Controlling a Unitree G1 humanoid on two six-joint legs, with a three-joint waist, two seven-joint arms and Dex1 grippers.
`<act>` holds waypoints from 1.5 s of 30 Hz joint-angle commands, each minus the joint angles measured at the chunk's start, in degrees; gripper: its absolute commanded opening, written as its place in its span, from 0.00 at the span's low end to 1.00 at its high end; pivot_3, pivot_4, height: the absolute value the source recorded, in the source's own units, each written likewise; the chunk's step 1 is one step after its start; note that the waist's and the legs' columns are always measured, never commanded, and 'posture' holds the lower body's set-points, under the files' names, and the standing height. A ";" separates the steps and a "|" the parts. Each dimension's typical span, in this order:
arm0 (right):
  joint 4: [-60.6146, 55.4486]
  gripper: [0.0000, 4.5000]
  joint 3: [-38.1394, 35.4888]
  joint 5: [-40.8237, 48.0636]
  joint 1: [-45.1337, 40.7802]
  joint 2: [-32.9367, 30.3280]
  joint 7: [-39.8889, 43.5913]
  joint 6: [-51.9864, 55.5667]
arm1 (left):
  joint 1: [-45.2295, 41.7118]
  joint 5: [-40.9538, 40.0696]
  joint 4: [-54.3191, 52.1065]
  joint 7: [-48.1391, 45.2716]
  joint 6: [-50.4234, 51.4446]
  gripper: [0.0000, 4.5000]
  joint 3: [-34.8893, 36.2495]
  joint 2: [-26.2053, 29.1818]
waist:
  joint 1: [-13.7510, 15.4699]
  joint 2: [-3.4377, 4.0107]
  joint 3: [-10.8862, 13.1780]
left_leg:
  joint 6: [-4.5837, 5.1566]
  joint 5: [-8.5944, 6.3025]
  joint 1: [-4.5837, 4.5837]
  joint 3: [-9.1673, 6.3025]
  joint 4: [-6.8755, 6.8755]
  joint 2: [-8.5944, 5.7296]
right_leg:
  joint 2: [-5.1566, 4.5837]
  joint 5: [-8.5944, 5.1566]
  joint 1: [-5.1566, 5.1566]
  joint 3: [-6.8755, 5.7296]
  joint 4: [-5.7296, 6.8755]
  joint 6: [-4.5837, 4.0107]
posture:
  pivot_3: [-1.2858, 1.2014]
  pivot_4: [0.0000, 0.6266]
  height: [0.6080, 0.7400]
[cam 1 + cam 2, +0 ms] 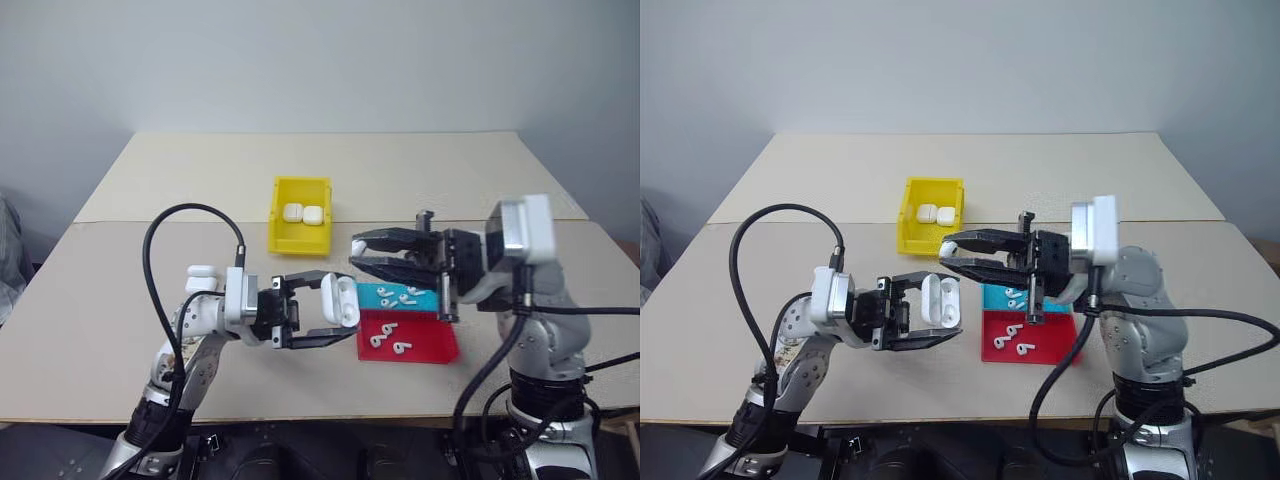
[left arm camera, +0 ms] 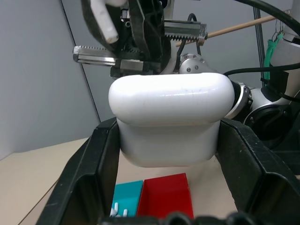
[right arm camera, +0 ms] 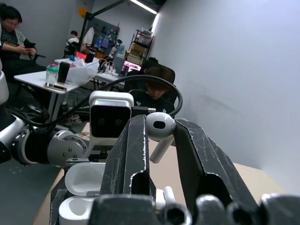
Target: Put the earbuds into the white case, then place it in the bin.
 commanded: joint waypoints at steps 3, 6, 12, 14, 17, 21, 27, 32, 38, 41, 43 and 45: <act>0.09 0.16 1.32 -0.34 0.79 -1.62 1.22 -4.71 | -0.11 0.55 -3.53 0.66 0.40 0.62 0.79 1.22 | 0.12 0.00 0.00 | 0.00 0.00 0.00 0.00 0.00 0.00 | 0.00 0.00 0.00 0.00 0.00 0.00 | 0.52 0.24 1.00; 0.74 0.16 2.55 -1.25 1.77 -2.46 1.64 -6.23 | 0.18 0.69 -3.67 1.00 0.04 0.62 0.76 1.15 | 0.18 0.00 0.00 | 0.00 0.00 0.00 0.01 0.00 0.00 | 0.00 0.00 0.00 0.00 -0.01 0.00 | 0.52 0.24 1.00; 1.44 0.16 4.51 -1.87 2.48 -2.99 1.58 -7.82 | 0.44 0.83 -4.13 1.40 -0.15 0.62 0.73 1.10 | 0.18 0.00 0.00 | 0.00 0.00 0.00 0.00 -0.01 0.01 | 0.01 0.00 -0.01 0.00 0.01 0.00 | 0.52 0.24 1.00; 1.81 0.16 5.05 -2.47 2.66 -3.12 1.62 -8.47 | 0.52 0.83 -4.28 1.50 -0.12 0.62 0.70 1.16 | 0.23 0.00 0.00 | 0.00 0.00 0.00 0.00 -0.01 0.00 | 0.01 0.00 0.00 0.00 -0.01 0.00 | 0.52 0.24 1.00; 2.70 0.16 5.62 -3.31 2.83 -3.37 1.75 -9.43 | 0.58 0.78 -4.31 1.62 -0.04 0.62 0.66 1.23 | 0.25 0.00 0.00 | 0.00 0.00 0.00 0.01 -0.01 0.00 | 0.00 0.00 0.01 0.00 -0.02 0.00 | 0.52 0.24 1.00; 3.28 0.16 5.94 -3.54 3.12 -3.80 1.60 -10.19 | 0.45 0.76 -4.22 1.60 -0.08 0.62 0.63 1.21 | 0.22 0.00 0.00 | 0.00 0.00 0.00 0.01 -0.01 0.00 | 0.01 0.00 -0.01 0.00 -0.01 0.00 | 0.52 0.24 1.00; 4.09 0.16 7.20 -4.86 3.70 -4.75 2.17 -11.89 | -0.18 1.09 -3.48 1.56 -0.39 0.62 0.62 0.95 | 0.27 0.00 0.00 | 0.00 0.00 0.00 0.01 -0.01 0.00 | 0.00 0.00 0.00 0.00 -0.02 0.00 | 0.52 0.24 1.00; 4.59 0.47 7.90 -6.63 3.91 -4.95 1.56 -13.52 | -0.28 1.53 -3.47 1.75 -0.21 0.62 0.79 0.75 | 0.24 0.00 0.00 | 0.00 0.00 0.00 0.02 -0.01 0.00 | 0.00 0.00 -0.01 0.00 -0.02 0.00 | 0.52 0.24 1.00; 4.66 0.54 7.03 -4.58 3.22 -6.56 3.00 -12.98 | -0.21 2.65 -2.06 1.66 -1.07 0.62 1.23 1.02 | 0.28 0.00 0.00 | 0.00 0.00 0.00 0.02 -0.01 0.00 | 0.00 0.00 0.00 0.00 -0.03 0.00 | 0.52 0.24 1.00; 4.62 0.54 5.15 -1.71 2.05 -9.82 6.02 -11.23 | 0.05 4.39 0.50 0.55 -2.46 0.62 1.89 2.36 | 0.29 0.00 0.00 | 0.00 0.00 0.00 0.02 -0.01 0.00 | 0.00 0.00 0.00 0.00 -0.03 0.00 | 0.52 0.24 1.00; 5.25 0.54 4.41 -0.75 0.50 -13.08 7.25 -8.66 | 0.86 6.18 2.78 -1.52 -4.69 0.62 2.08 4.27 | 0.22 0.00 0.00 | 0.00 0.00 0.00 0.02 0.00 0.00 | 0.00 0.00 0.00 0.00 -0.03 0.00 | 0.52 0.24 1.00; 6.77 0.54 5.17 -2.49 -2.26 -17.92 7.25 -3.75 | 2.20 7.08 4.97 -3.92 -7.11 0.62 2.36 6.23 | 0.01 0.01 0.00 | 0.00 0.00 0.01 0.03 -0.01 0.01 | 0.00 0.00 -0.03 0.01 -0.01 -0.01 | 0.52 0.24 1.00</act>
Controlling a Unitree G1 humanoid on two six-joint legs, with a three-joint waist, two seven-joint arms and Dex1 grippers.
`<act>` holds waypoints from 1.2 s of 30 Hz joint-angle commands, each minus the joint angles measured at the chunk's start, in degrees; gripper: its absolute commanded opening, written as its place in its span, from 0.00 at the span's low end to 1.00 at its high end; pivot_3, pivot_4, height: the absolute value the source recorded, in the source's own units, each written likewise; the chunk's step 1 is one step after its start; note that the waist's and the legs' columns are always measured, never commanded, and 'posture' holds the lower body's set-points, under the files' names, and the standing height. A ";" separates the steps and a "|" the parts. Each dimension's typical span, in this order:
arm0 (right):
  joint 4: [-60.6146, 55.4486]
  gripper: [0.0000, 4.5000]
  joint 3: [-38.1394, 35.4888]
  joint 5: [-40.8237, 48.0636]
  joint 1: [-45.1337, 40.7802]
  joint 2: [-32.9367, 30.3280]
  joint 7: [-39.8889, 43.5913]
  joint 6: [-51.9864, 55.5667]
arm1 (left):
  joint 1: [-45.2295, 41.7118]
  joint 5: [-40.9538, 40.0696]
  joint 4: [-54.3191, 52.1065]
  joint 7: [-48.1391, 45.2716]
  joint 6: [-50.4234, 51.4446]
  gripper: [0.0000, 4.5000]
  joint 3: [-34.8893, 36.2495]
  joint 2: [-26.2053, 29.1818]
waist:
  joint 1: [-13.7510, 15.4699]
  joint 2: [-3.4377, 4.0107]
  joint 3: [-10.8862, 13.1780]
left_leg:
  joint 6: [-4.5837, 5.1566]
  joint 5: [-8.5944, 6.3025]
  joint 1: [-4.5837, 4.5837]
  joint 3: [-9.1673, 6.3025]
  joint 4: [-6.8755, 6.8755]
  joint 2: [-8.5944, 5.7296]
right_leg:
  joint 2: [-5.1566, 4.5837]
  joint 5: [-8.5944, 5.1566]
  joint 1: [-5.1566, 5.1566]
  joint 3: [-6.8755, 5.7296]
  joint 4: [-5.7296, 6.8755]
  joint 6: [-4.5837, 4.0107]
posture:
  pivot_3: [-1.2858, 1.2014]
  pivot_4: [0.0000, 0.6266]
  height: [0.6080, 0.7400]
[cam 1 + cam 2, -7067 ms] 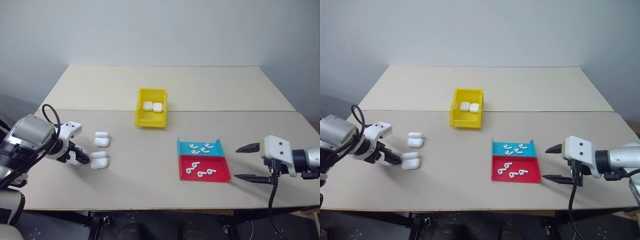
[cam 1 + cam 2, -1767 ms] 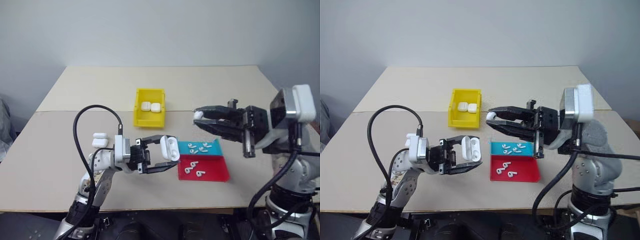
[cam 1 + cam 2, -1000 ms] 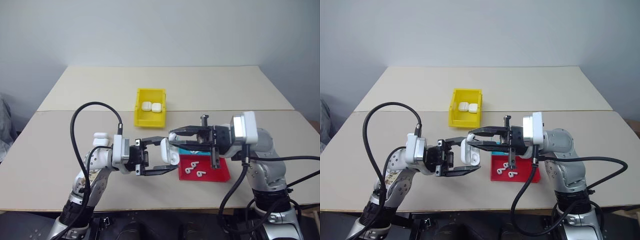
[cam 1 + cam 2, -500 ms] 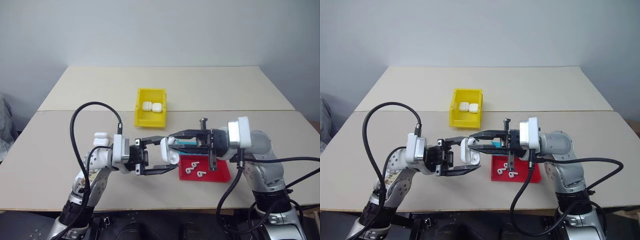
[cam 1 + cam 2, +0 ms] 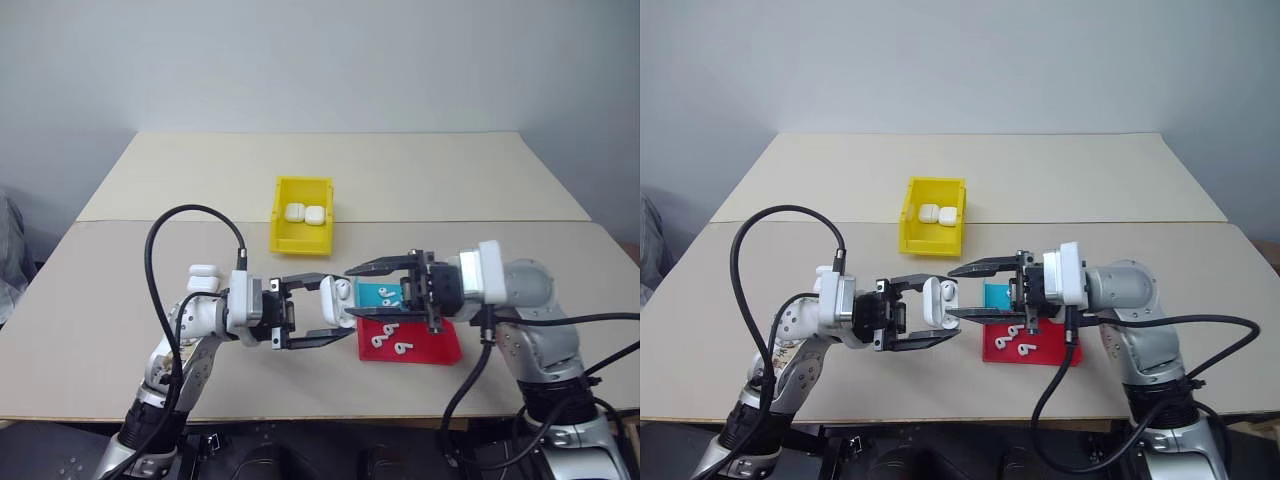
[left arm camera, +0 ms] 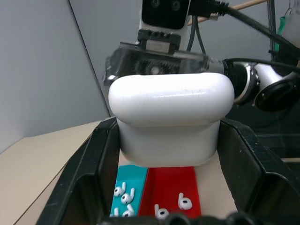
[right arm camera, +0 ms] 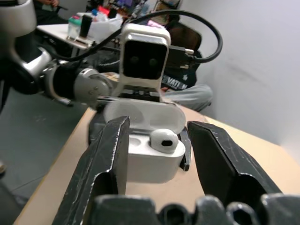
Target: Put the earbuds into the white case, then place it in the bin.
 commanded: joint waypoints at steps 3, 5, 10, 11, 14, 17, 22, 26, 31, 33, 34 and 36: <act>6.90 0.54 4.07 -11.23 -9.13 -11.00 1.04 5.88 | 4.39 2.92 3.24 -4.17 -6.11 0.62 2.02 4.30 | -0.26 0.01 0.00 | 0.00 0.00 0.00 0.04 -0.06 0.02 | 0.00 -0.01 -0.06 0.01 -0.03 -0.02 | 0.52 0.24 1.00; 12.04 0.54 8.91 -19.22 -13.61 -14.23 2.92 3.84 | 6.56 3.66 3.48 -4.57 -7.46 0.62 2.33 5.48 | -0.44 0.02 0.01 | 0.00 0.00 0.00 0.10 -0.07 0.02 | -0.01 -0.01 -0.11 0.06 -0.02 -0.02 | 0.52 0.24 1.00; 27.92 0.54 19.75 -35.84 -25.05 -14.84 6.83 -6.91 | 8.82 4.90 3.23 -2.98 -8.58 0.62 2.56 5.98 | -0.57 0.03 0.01 | 0.01 -0.01 -0.02 0.16 -0.11 0.02 | -0.02 -0.02 -0.17 0.08 -0.04 -0.02 | 0.52 0.24 1.00; 31.10 0.54 21.69 -38.17 -27.44 -14.10 7.72 -8.16 | 8.94 5.05 3.25 -2.53 -8.86 0.62 2.55 5.69 | -0.68 0.03 0.02 | 0.01 -0.01 -0.03 0.15 -0.11 0.02 | -0.02 -0.02 -0.17 0.08 -0.04 -0.02 | 0.52 0.24 1.00; 39.33 0.54 26.05 -43.45 -32.86 -11.45 9.70 -10.67 | 9.56 5.69 2.55 -1.00 -8.74 0.62 2.34 5.17 | -0.91 0.04 0.02 | 0.01 -0.01 -0.04 0.18 -0.12 0.02 | -0.03 -0.02 -0.20 0.08 -0.03 -0.02 | 0.52 0.24 1.00; 47.36 0.54 29.19 -48.37 -36.04 -8.50 9.14 -13.99 | 10.79 6.43 1.56 -0.13 -9.18 0.62 1.91 5.08 | -1.17 0.04 0.02 | 0.01 0.00 -0.05 0.21 -0.15 0.03 | -0.03 -0.01 -0.21 0.09 -0.04 -0.02 | 0.52 0.24 1.00; 54.68 0.54 31.42 -53.00 -37.44 -4.94 8.43 -15.79 | 12.76 7.06 -0.30 1.97 -8.46 0.62 2.03 5.16 | -1.15 0.06 0.03 | 0.00 0.00 -0.06 0.24 -0.15 0.03 | -0.05 -0.01 -0.22 0.09 -0.03 -0.02 | 0.52 0.24 1.00; 56.36 0.54 31.10 -54.22 -36.82 -3.44 8.78 -15.99 | 13.11 7.24 -0.75 2.65 -8.59 0.62 1.91 5.19 | -1.18 0.07 0.03 | -0.01 0.01 -0.06 0.24 -0.15 0.04 | -0.05 -0.01 -0.23 0.08 0.02 -0.02 | 0.52 0.24 1.00; 56.98 0.54 30.18 -54.54 -36.51 -2.51 8.31 -15.79 | 13.07 7.24 -0.95 3.20 -8.32 0.62 1.60 5.27 | -1.20 0.07 0.03 | -0.01 0.00 -0.05 0.25 -0.16 0.04 | -0.05 -0.01 -0.23 0.08 0.01 -0.02 | 0.52 0.24 1.00; 57.36 0.54 30.22 -55.01 -36.33 -2.49 7.83 -16.13 | 12.94 7.24 -1.09 3.24 -8.17 0.62 1.51 5.35 | -1.19 0.07 0.03 | -0.01 0.01 -0.05 0.25 -0.16 0.04 | -0.05 -0.01 -0.23 0.08 0.01 -0.02 | 0.52 0.24 1.00; 57.54 0.54 30.08 -54.94 -36.23 -2.39 7.80 -15.97 | 12.79 7.29 -1.13 3.31 -8.05 0.62 1.46 5.34 | -1.20 0.07 0.03 | -0.02 0.01 -0.05 0.25 -0.16 0.04 | -0.05 -0.01 -0.23 0.08 0.01 -0.02 | 0.52 0.24 1.00; 57.79 0.54 30.06 -55.13 -36.04 -2.28 7.25 -16.31 | 12.50 7.35 -1.03 3.39 -7.88 0.62 1.40 5.32 | -1.20 0.07 0.03 | -0.02 0.01 -0.05 0.25 -0.16 0.04 | -0.05 -0.01 -0.23 0.08 0.01 -0.03 | 0.52 0.24 1.00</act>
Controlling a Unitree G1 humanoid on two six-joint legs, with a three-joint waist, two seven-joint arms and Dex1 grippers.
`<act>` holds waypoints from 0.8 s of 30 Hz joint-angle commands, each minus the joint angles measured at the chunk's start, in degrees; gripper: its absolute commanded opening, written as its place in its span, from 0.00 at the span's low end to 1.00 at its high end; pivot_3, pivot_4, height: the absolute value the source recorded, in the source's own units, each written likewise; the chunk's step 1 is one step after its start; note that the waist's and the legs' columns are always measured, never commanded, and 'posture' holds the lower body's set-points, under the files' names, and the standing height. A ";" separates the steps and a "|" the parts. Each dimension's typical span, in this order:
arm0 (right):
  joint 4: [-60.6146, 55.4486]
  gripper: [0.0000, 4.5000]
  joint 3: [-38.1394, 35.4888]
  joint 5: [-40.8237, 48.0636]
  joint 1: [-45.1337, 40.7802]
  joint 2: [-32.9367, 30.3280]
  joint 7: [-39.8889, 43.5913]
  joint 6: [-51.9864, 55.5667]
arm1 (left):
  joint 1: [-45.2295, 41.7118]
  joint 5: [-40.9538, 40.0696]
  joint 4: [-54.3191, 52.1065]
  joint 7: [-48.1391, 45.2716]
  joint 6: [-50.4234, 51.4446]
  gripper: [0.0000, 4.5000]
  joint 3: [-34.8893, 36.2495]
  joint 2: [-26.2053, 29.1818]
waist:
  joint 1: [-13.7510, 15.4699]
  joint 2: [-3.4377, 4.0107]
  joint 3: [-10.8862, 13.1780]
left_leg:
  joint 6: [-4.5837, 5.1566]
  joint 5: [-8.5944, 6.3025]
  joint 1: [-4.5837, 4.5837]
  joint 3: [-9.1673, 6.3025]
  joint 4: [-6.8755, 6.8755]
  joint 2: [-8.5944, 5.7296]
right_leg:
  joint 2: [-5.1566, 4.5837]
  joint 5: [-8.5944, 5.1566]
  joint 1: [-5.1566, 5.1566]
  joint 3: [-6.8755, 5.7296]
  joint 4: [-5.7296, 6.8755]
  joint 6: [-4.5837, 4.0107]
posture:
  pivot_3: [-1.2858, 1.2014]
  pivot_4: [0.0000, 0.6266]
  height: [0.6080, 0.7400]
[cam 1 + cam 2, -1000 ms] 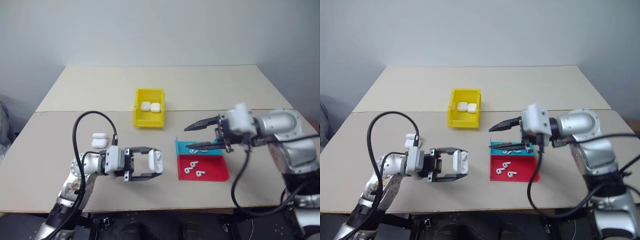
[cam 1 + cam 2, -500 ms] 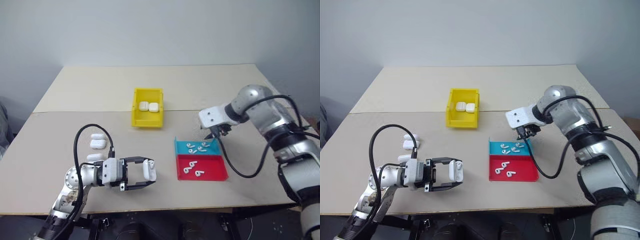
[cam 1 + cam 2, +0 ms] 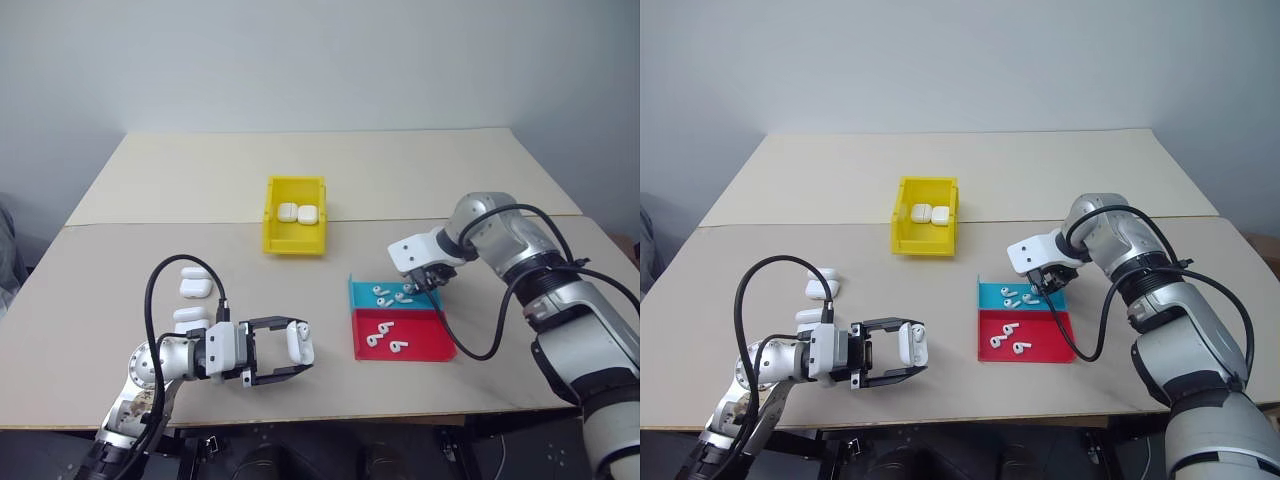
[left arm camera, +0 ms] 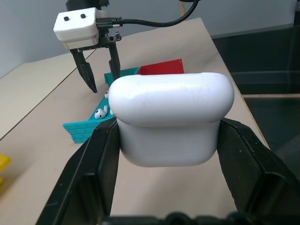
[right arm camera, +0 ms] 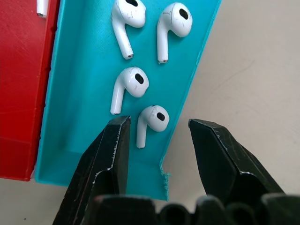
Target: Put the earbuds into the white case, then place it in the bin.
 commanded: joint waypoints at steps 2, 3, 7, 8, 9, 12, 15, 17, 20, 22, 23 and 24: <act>0.53 0.54 -1.35 -0.85 -0.53 0.18 -1.85 -2.04 | -0.90 -0.18 -1.57 0.66 0.01 0.62 -0.07 0.21 | 0.00 0.00 0.00 | 0.00 0.00 0.00 0.00 0.00 0.00 | 0.00 0.00 0.00 0.00 0.00 0.00 | 0.52 0.24 1.00; 0.79 0.54 -1.28 -1.02 -0.47 0.32 -2.20 -2.22 | -0.98 -0.14 -1.30 0.60 -0.14 0.62 -0.07 0.24 | 0.00 0.00 0.00 | -0.01 0.00 0.00 0.00 0.00 0.00 | 0.00 0.00 -0.01 0.00 0.00 0.00 | 0.52 0.24 1.00; 1.41 0.54 -1.19 -1.41 -0.27 0.85 -2.68 -2.42 | -0.76 -0.22 -1.05 0.14 -0.36 0.62 0.26 0.94 | -0.05 0.00 0.00 | -0.02 0.01 0.00 0.01 -0.02 0.00 | 0.00 0.00 -0.01 0.00 0.00 0.00 | 0.52 0.24 1.00; 1.58 0.54 -1.18 -1.54 -0.29 0.93 -2.80 -2.51 | -0.78 -0.24 -1.05 0.18 -0.40 0.62 0.26 0.97 | -0.04 0.00 0.00 | -0.02 0.01 0.00 0.01 -0.02 0.00 | 0.00 0.00 -0.01 0.00 0.00 0.00 | 0.52 0.24 1.00; 1.77 0.54 -1.19 -1.60 -0.30 1.06 -2.80 -2.42 | -0.80 -0.24 -1.13 0.30 -0.32 0.62 0.24 1.05 | -0.04 0.00 0.00 | -0.02 0.01 0.01 0.01 -0.03 0.00 | 0.00 0.00 -0.01 0.00 0.00 0.00 | 0.52 0.24 1.00; 2.03 0.54 -1.16 -1.65 -0.18 1.31 -2.63 -2.84 | -0.76 -0.26 -1.18 0.49 -0.40 0.62 0.24 1.22 | -0.04 0.00 0.00 | -0.03 0.01 0.00 0.01 -0.03 0.00 | 0.00 0.00 0.00 0.00 -0.01 0.00 | 0.52 0.24 1.00; 2.41 0.54 -1.14 -1.90 -0.05 1.49 -2.65 -3.16 | -0.32 -0.01 -1.37 0.84 -0.28 0.62 0.39 1.45 | -0.05 0.00 0.00 | -0.03 0.02 0.00 0.01 -0.03 0.00 | 0.00 0.00 -0.01 0.00 0.00 0.00 | 0.52 0.24 1.00; 2.67 0.54 -1.06 -2.07 0.07 1.56 -2.61 -3.37 | 0.15 0.01 -1.57 0.91 -0.24 0.62 0.44 1.65 | -0.04 0.00 0.00 | -0.03 0.02 0.01 0.01 -0.03 0.00 | 0.00 0.00 -0.01 0.00 0.00 0.00 | 0.52 0.24 1.00; 2.85 0.46 -1.04 -2.30 0.34 1.60 -2.59 -3.76 | 0.57 0.06 -1.48 0.98 -0.51 0.62 0.49 1.87 | -0.04 0.00 0.00 | -0.03 0.02 0.01 0.01 -0.03 0.00 | 0.00 0.00 -0.01 0.00 0.00 0.00 | 0.52 0.24 1.00; 3.18 0.46 -0.88 -2.89 0.44 1.65 -3.36 -3.97 | 0.63 0.13 -1.37 1.06 -0.64 0.62 0.48 1.94 | -0.04 0.00 0.00 | -0.04 0.02 0.01 0.01 -0.03 0.00 | 0.00 0.00 -0.01 0.00 0.00 0.00 | 0.52 0.24 1.00; 3.40 0.46 -0.80 -3.20 0.46 1.67 -3.78 -4.05 | 0.64 0.17 -1.45 1.21 -0.56 0.62 0.46 1.93 | -0.04 0.01 0.00 | -0.04 0.03 0.01 0.01 -0.03 0.00 | 0.00 0.00 0.00 0.00 0.00 0.00 | 0.52 0.24 1.00; 3.58 0.46 -0.73 -3.40 0.46 1.71 -4.01 -4.13 | 0.63 0.15 -1.52 1.31 -0.47 0.62 0.45 1.93 | -0.04 0.01 -0.01 | -0.04 0.03 0.02 0.00 -0.03 0.00 | 0.00 0.00 0.00 0.00 0.00 0.00 | 0.52 0.24 1.00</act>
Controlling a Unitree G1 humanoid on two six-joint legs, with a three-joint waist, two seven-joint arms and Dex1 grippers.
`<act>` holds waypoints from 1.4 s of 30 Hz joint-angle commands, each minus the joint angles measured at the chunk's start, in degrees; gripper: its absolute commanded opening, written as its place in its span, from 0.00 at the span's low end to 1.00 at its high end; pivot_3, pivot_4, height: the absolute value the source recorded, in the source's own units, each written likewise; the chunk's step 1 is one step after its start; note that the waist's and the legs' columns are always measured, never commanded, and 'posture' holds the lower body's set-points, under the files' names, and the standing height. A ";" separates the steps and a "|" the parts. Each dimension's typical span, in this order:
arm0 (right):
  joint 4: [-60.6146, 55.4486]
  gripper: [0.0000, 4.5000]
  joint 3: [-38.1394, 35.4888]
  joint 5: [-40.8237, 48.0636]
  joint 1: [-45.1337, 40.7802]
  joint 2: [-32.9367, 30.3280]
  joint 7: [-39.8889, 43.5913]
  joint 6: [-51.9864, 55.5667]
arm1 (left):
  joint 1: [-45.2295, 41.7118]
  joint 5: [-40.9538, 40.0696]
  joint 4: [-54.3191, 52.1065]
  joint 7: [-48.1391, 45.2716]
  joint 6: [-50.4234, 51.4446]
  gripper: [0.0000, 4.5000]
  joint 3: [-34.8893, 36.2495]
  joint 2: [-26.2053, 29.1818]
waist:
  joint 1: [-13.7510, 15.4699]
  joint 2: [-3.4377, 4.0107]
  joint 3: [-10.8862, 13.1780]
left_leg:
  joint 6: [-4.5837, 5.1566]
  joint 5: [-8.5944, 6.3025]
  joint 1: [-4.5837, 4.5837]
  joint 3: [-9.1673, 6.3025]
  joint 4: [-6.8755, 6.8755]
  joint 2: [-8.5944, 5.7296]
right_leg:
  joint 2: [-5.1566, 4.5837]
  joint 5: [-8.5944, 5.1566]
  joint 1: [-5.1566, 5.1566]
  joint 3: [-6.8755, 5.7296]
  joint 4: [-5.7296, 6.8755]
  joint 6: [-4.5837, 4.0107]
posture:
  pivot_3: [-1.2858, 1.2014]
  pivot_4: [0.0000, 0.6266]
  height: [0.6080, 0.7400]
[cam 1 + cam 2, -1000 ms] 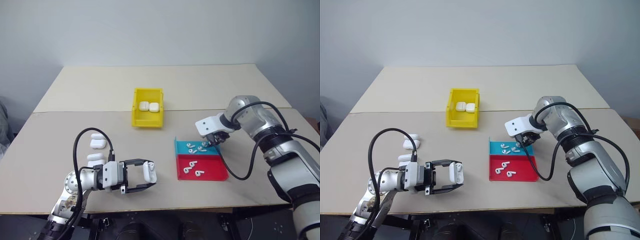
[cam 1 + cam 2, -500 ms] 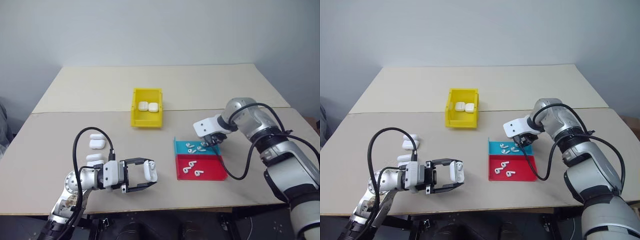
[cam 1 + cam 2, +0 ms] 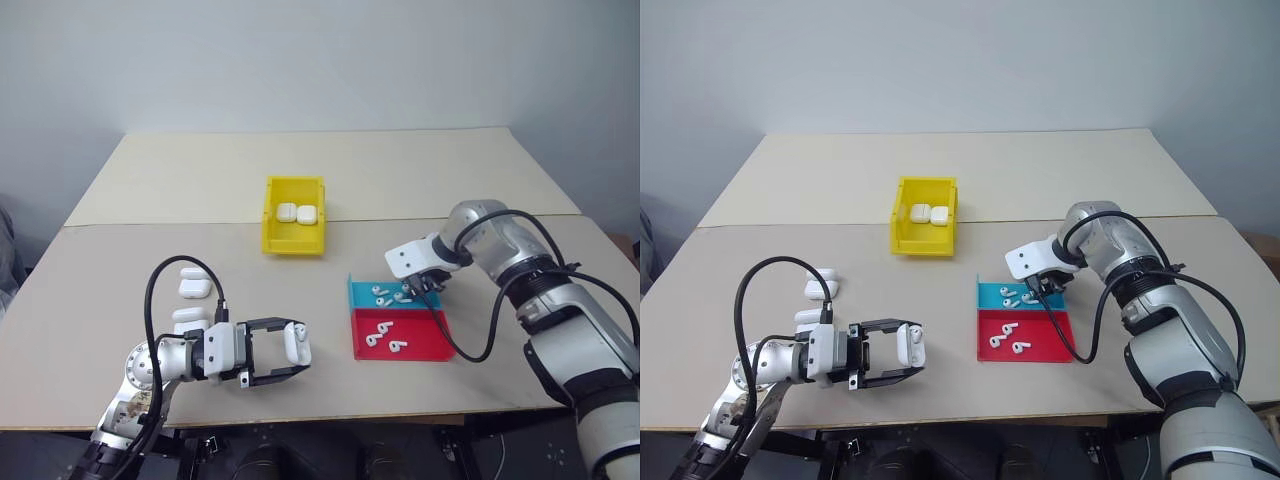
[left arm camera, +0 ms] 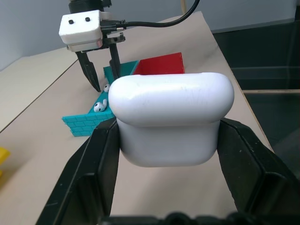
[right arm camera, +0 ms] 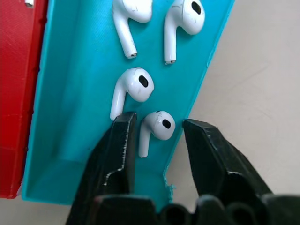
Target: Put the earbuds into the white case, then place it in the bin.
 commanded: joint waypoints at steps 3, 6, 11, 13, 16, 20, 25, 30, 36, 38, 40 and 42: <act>0.73 0.46 -0.73 -1.00 -0.04 -0.06 -1.00 -0.97 | 0.23 -0.13 -1.85 0.69 -0.29 0.62 0.69 0.58 | 0.00 0.01 -0.01 | 0.00 0.00 0.03 0.00 0.00 0.00 | 0.00 0.00 0.02 0.00 0.00 0.00 | 0.52 0.24 1.00; 1.03 0.46 -0.63 -1.38 -0.04 -0.23 -1.31 -1.13 | 0.26 -0.03 -1.67 0.79 -0.40 0.62 0.78 0.70 | 0.00 0.01 -0.01 | -0.01 0.00 0.04 0.00 0.00 0.00 | 0.00 0.00 0.04 0.00 0.01 0.00 | 0.52 0.24 1.00; 0.79 0.42 -0.84 -0.86 0.26 -0.59 0.19 -1.86 | 0.32 -0.21 -1.77 0.77 -0.40 0.62 0.78 0.78 | 0.00 0.02 -0.01 | -0.01 0.00 0.06 0.00 0.00 0.00 | 0.00 0.00 0.06 0.00 0.01 0.00 | 0.52 0.24 1.00; 0.76 0.34 -0.89 -1.31 0.44 -0.56 -0.54 -1.69 | 0.56 -0.38 -2.34 0.83 0.24 0.62 0.78 1.03 | 0.00 0.02 -0.01 | -0.01 0.00 0.06 0.00 -0.01 0.00 | 0.00 0.00 0.05 0.00 0.01 0.00 | 0.52 0.24 1.00; 0.86 0.34 -1.02 -1.26 0.55 -0.53 -0.52 -1.88 | 0.78 -0.58 -2.76 0.92 0.69 0.62 0.85 1.20 | -0.01 0.02 -0.02 | -0.01 0.01 0.06 0.00 -0.02 0.00 | 0.00 0.00 0.04 0.00 0.01 0.00 | 0.52 0.24 1.00; 1.16 0.34 -0.86 -1.71 0.51 -0.55 -1.03 -1.94 | 0.69 -0.43 -2.52 0.91 0.51 0.62 0.95 1.23 | -0.01 0.02 -0.02 | -0.02 0.01 0.06 0.00 -0.02 0.00 | 0.00 0.00 0.05 0.00 0.01 0.00 | 0.52 0.24 1.00; 1.68 0.34 -0.57 -2.41 0.56 -0.48 -1.77 -2.11 | 0.51 -0.44 -2.29 0.87 0.35 0.62 0.95 1.12 | -0.01 0.02 -0.02 | -0.02 0.01 0.06 0.00 -0.02 0.00 | 0.00 0.00 0.05 0.00 0.01 0.00 | 0.52 0.24 1.00; 1.39 0.15 -0.88 -2.58 1.02 -0.53 -2.12 -1.90 | 0.46 -0.41 -2.28 0.88 0.38 0.62 0.99 1.19 | -0.02 0.03 -0.03 | -0.02 0.01 0.09 0.00 -0.02 0.00 | 0.00 0.00 0.08 0.00 0.02 0.00 | 0.52 0.24 1.00; -0.49 0.15 -1.82 -1.75 1.91 -0.99 -1.16 -1.21 | 0.43 -0.55 -2.51 0.85 0.74 0.62 0.99 1.34 | -0.01 0.04 -0.03 | -0.02 0.01 0.09 0.00 -0.02 0.00 | 0.00 0.00 0.08 0.00 0.02 0.00 | 0.52 0.24 1.00; -1.65 0.15 -2.48 -1.46 2.32 -1.33 -1.20 -0.97 | 0.27 -0.60 -2.39 0.73 0.57 0.62 0.99 1.31 | 0.00 0.03 -0.03 | -0.03 0.02 0.09 0.00 -0.03 0.00 | 0.00 0.00 0.07 0.00 0.02 0.00 | 0.52 0.24 1.00; -4.05 0.15 -4.15 0.13 2.94 -1.80 -0.39 0.21 | -0.15 -0.81 -2.23 0.71 0.43 0.62 0.98 1.06 | 0.01 0.03 -0.03 | -0.03 0.02 0.08 0.00 -0.03 0.00 | 0.00 0.00 0.07 0.00 0.01 0.00 | 0.52 0.24 1.00; -8.63 0.15 -7.36 3.79 3.94 -2.56 1.34 3.45 | -0.81 -1.42 -2.61 1.19 0.94 0.62 1.01 0.49 | 0.03 0.03 -0.03 | -0.03 0.02 0.08 0.00 -0.03 0.00 | 0.00 0.00 0.06 0.00 0.01 0.00 | 0.52 0.24 1.00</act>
